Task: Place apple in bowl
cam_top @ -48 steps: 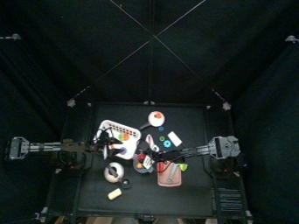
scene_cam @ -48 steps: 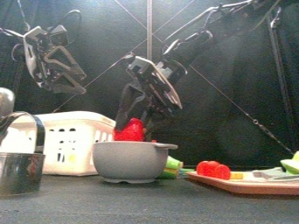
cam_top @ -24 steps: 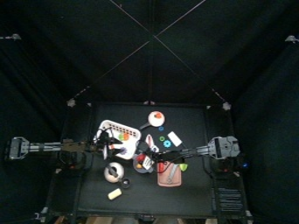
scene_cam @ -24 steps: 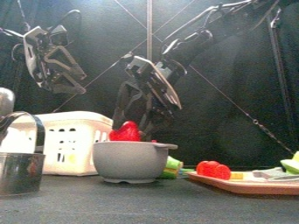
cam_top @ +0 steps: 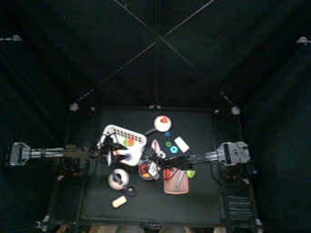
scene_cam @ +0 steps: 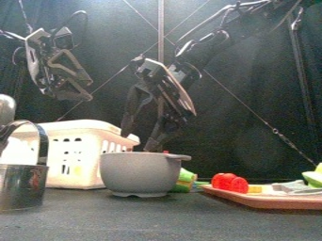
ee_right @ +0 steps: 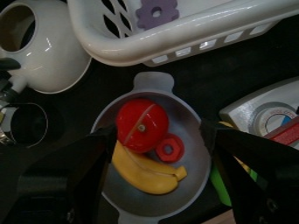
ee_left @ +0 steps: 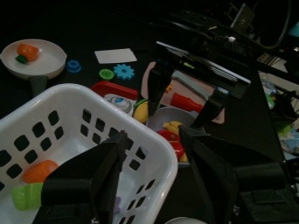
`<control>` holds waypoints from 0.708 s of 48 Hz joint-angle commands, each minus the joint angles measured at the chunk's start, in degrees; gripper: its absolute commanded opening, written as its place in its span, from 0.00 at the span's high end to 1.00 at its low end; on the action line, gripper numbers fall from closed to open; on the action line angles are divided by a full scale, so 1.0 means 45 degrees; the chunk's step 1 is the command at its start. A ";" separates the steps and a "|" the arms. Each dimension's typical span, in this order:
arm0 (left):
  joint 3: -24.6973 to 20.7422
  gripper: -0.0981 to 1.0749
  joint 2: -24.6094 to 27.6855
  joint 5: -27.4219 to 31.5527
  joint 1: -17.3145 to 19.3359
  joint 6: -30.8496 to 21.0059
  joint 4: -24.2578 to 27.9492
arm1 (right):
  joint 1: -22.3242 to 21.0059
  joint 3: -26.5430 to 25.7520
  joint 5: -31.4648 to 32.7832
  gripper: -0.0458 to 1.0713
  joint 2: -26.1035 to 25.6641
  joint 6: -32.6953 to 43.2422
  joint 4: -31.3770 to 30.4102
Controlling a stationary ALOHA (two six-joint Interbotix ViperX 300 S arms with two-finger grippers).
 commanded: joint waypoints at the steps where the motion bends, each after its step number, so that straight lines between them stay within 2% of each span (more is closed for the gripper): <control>1: -0.0137 0.17 0.0020 -0.0039 0.0039 0.0020 -0.0020 | 0.0020 -0.0332 -0.0020 0.03 -0.0605 -0.0039 -0.0020; 34: -0.0117 0.17 0.0020 -0.0039 0.0000 0.0039 -0.0117 | 0.0039 -0.0488 0.0801 0.03 -0.0605 -0.0059 -0.0020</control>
